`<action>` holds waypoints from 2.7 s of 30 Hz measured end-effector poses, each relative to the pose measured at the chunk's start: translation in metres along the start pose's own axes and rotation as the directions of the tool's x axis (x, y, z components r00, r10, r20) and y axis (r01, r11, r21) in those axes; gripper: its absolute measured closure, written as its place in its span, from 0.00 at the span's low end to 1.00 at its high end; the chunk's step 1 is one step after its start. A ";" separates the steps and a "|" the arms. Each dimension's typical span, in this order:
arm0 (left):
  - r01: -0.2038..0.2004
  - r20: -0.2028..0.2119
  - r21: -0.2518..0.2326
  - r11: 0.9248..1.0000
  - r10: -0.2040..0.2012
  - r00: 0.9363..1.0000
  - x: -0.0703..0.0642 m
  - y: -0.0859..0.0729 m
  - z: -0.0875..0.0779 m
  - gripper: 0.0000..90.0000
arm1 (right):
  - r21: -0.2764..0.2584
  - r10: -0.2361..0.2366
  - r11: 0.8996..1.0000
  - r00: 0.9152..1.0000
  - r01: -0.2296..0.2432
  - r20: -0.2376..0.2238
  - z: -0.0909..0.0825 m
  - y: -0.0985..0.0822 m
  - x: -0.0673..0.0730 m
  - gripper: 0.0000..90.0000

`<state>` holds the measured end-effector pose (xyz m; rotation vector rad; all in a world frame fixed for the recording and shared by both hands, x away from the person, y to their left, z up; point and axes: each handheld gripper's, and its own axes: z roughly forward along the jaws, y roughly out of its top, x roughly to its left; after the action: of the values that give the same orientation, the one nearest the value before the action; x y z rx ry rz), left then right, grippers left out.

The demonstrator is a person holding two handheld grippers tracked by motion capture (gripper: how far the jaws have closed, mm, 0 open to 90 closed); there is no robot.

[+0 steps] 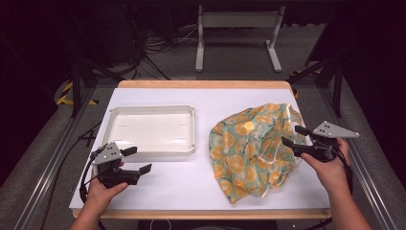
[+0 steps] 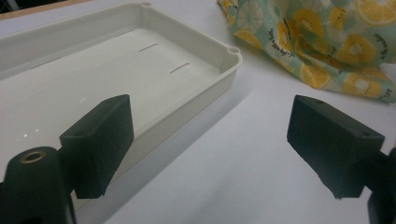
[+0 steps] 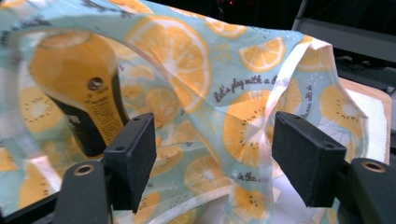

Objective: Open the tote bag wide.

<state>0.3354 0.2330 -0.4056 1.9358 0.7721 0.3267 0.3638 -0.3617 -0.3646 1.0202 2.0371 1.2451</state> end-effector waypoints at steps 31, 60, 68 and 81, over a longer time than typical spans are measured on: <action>-0.006 0.008 0.012 1.000 0.006 1.000 -0.002 -0.001 0.004 0.17 | -0.021 -0.024 0.999 0.997 0.026 0.079 0.028 -0.016 -0.012 0.70; 0.017 0.020 0.014 1.000 -0.017 1.000 -0.006 0.002 0.006 0.17 | -0.054 -0.024 0.998 0.999 0.026 0.031 0.006 0.005 -0.006 1.00; 0.012 0.016 0.017 1.000 -0.012 1.000 -0.006 0.002 0.006 0.17 | -0.119 -0.046 0.992 0.999 0.047 0.008 -0.003 0.020 -0.001 1.00; 0.010 0.022 0.018 1.000 -0.010 1.000 -0.007 0.002 0.008 0.17 | -0.166 -0.054 0.985 0.997 0.046 -0.046 -0.008 0.039 0.008 1.00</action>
<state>0.3350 0.2226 -0.4073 1.9488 0.7720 0.2924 0.3655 -0.3480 -0.3269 0.8636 1.9473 1.3998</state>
